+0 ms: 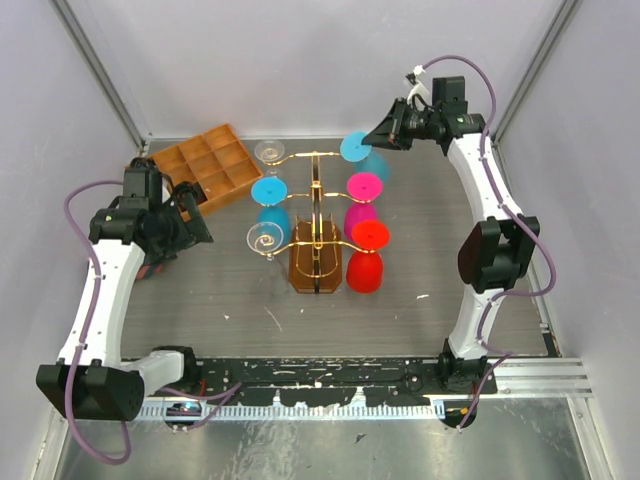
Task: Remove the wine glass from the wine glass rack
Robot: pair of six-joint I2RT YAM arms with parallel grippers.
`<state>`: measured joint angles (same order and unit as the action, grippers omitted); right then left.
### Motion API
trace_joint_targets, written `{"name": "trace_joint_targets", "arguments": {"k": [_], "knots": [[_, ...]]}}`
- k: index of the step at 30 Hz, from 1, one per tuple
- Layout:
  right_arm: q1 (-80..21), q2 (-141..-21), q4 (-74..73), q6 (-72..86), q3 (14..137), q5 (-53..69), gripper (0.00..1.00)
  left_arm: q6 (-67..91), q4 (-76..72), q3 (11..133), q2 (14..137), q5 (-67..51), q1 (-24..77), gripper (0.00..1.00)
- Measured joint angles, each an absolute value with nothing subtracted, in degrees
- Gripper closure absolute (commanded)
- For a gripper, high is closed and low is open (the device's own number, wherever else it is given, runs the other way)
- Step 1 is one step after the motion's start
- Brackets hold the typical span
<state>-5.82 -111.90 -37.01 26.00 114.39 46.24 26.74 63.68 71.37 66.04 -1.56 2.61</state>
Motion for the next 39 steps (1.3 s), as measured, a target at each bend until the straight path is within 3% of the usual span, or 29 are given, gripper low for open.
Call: {"name": "trace_joint_targets", "arguments": {"k": [11, 23, 39], "knots": [[-2.07, -106.78, -34.68, 29.3, 106.48, 50.37, 0.99, 25.96, 64.23, 71.35, 65.8, -1.43, 2.61, 0.02], [-4.32, -104.73, -26.83, 35.59, 102.76, 56.9, 0.99, 25.93, 64.23, 70.81, 65.76, -1.48, 2.63, 0.02], [-4.25, -119.2, -16.64, 46.11, 118.63, 56.95, 0.99, 24.82, 64.47, 70.17, 64.97, -1.37, 2.61, 0.02]]}}
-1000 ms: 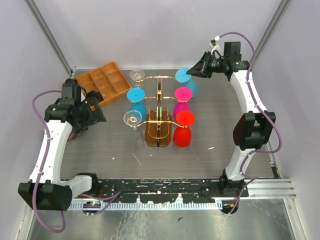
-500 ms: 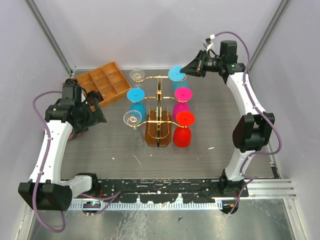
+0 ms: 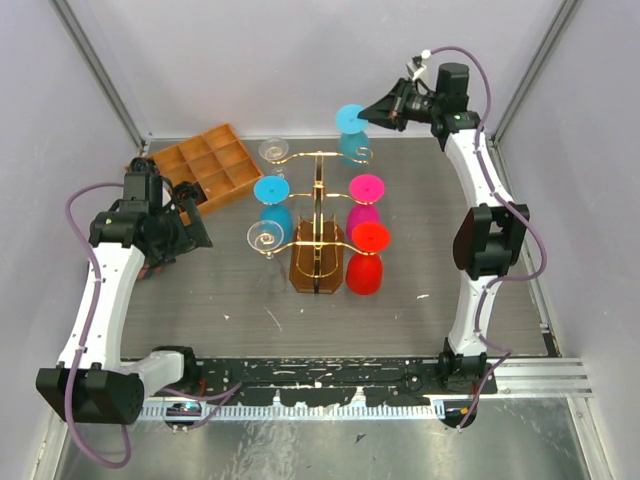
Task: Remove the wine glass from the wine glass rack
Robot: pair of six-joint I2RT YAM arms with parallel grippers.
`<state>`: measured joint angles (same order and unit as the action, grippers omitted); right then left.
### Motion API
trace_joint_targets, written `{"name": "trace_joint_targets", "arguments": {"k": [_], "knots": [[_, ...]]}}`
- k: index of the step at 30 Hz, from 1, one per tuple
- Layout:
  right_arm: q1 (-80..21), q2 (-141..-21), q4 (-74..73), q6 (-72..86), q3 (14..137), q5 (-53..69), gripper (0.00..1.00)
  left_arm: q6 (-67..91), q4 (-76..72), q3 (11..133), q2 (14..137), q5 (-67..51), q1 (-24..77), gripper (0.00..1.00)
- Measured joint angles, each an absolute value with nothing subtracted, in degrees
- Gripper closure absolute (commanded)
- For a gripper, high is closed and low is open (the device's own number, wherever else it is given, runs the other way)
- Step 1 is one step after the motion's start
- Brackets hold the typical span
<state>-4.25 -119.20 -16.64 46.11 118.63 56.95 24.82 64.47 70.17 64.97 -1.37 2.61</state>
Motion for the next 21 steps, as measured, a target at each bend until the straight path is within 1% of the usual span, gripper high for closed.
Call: {"name": "trace_joint_targets", "arguments": {"k": [6, 10, 16, 21], "knots": [[0.51, -119.17, -14.94, 44.69, 119.11, 56.34, 0.99, 24.43, 64.51, 70.17, 64.97, -1.37, 2.61, 0.02], [3.29, -118.98, -20.95, 36.34, 119.94, 51.29, 0.99, 24.29, 64.51, 70.17, 64.95, -1.39, 2.61, 0.02], [4.12, -116.84, -34.5, 19.14, 121.62, 31.62, 0.99, 23.99, 64.6, 70.08, 64.4, -1.39, 2.61, 0.02], [1.74, -115.74, -40.49, 9.58, 121.73, 10.02, 0.99, 23.59, 64.66, 69.95, 63.86, -1.39, 2.61, 0.02]]}}
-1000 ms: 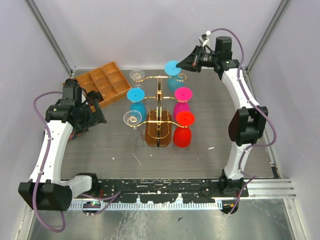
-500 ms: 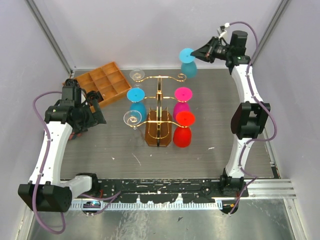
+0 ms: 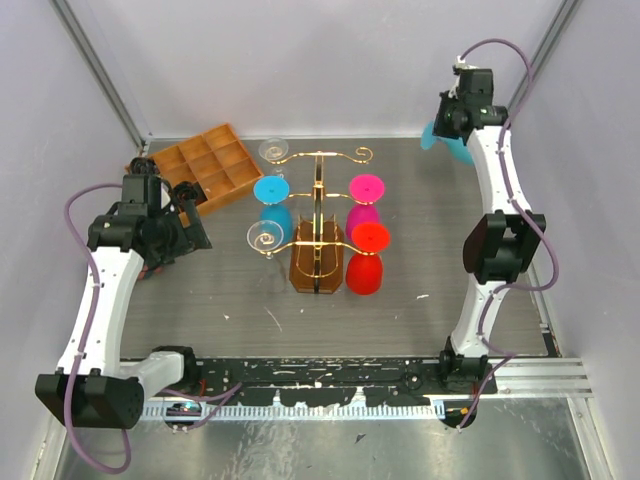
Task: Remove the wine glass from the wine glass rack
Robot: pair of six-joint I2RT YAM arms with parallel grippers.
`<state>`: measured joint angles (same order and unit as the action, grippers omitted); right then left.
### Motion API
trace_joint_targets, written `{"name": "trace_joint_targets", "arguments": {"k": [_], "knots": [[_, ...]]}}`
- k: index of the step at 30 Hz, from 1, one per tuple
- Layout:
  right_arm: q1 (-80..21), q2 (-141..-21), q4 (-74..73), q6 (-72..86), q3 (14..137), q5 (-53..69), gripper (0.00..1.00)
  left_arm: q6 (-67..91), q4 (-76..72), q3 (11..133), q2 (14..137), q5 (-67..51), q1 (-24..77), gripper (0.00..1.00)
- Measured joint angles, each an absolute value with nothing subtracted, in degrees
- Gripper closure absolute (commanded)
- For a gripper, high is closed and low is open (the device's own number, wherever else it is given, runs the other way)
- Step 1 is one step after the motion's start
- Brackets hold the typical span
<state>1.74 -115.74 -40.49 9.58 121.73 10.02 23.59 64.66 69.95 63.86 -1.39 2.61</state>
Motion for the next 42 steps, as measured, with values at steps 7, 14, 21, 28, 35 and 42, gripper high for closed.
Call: {"name": "trace_joint_targets", "arguments": {"k": [7, 14, 21, 28, 35, 42], "knots": [[-5.34, -117.82, -40.71, 0.84, 119.0, -25.93, 0.99, 23.55, 64.42, 67.24, 63.46, -1.65, 2.61, 0.02], [-10.35, -129.99, -32.71, -7.07, 114.91, -52.47, 0.99, 23.62, 64.12, 66.85, 63.57, -2.04, 2.61, 0.02], [-8.91, -138.67, -29.36, -12.08, 113.58, -62.98, 0.99, 24.49, 63.26, 66.74, 64.99, -4.67, 2.61, 0.02], [-5.32, -141.12, -24.77, -16.49, 114.8, -68.66, 0.99, 25.56, 62.04, 65.3, 65.6, -7.22, 2.61, 0.02], [-3.75, -146.36, -21.34, -20.45, 115.96, -72.01, 0.99, 25.47, 62.0, 65.3, 66.67, -8.01, 2.61, 0.02], [-3.73, -149.58, -21.1, -22.81, 116.88, -74.32, 0.99, 25.06, 62.04, 65.3, 66.65, -8.08, 2.61, 0.02]]}}
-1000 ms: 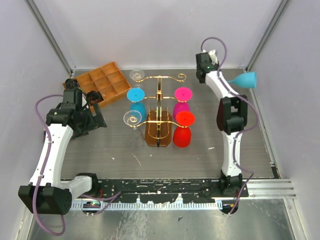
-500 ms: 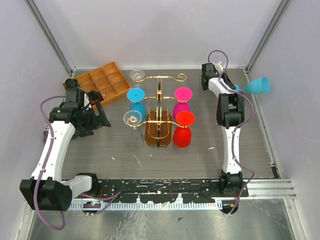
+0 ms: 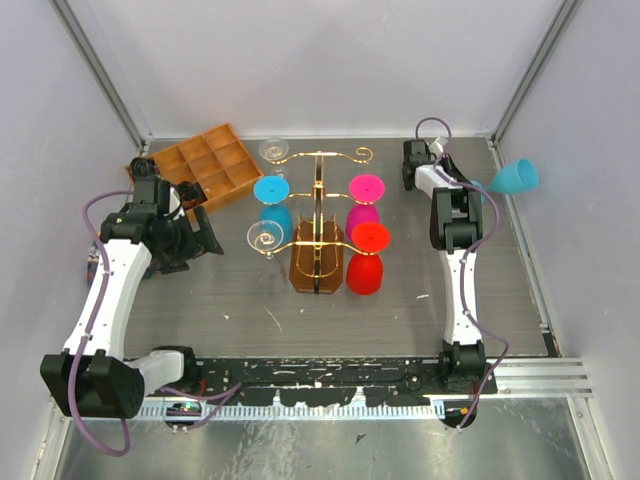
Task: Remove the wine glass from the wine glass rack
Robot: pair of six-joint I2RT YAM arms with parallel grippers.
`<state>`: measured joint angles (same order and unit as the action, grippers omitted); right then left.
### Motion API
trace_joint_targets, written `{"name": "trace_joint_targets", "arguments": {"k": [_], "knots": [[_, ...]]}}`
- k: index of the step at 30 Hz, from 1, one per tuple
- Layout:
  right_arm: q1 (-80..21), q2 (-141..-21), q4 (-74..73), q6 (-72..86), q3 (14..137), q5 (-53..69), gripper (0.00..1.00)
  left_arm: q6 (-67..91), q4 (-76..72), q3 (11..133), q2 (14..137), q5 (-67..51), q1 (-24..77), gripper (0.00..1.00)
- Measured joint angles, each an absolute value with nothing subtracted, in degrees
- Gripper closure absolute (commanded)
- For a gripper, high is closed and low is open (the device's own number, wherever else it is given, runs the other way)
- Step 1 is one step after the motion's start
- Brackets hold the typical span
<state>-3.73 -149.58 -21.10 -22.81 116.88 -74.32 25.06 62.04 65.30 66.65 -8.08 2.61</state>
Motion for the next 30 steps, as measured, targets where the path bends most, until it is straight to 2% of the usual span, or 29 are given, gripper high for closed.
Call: {"name": "trace_joint_targets", "arguments": {"k": [10, 19, 26, 30], "knots": [[-4.34, -150.54, -29.8, -16.03, 123.46, -69.08, 0.88, 25.08, 61.98, 65.3, 67.77, -8.62, 2.61, 0.02], [-5.91, -152.07, -34.15, -13.61, 123.87, -65.71, 0.62, 25.08, 61.95, 65.34, 68.55, -9.41, 2.61, 0.02], [-6.07, -151.85, -36.23, -13.21, 124.84, -65.91, 0.49, 25.06, 61.95, 65.36, 68.75, -9.39, 2.61, 0.02], [-6.04, -150.58, -37.39, -12.73, 124.49, -64.12, 0.38, 25.08, 61.95, 65.36, 68.75, -9.47, 2.61, 0.02]]}}
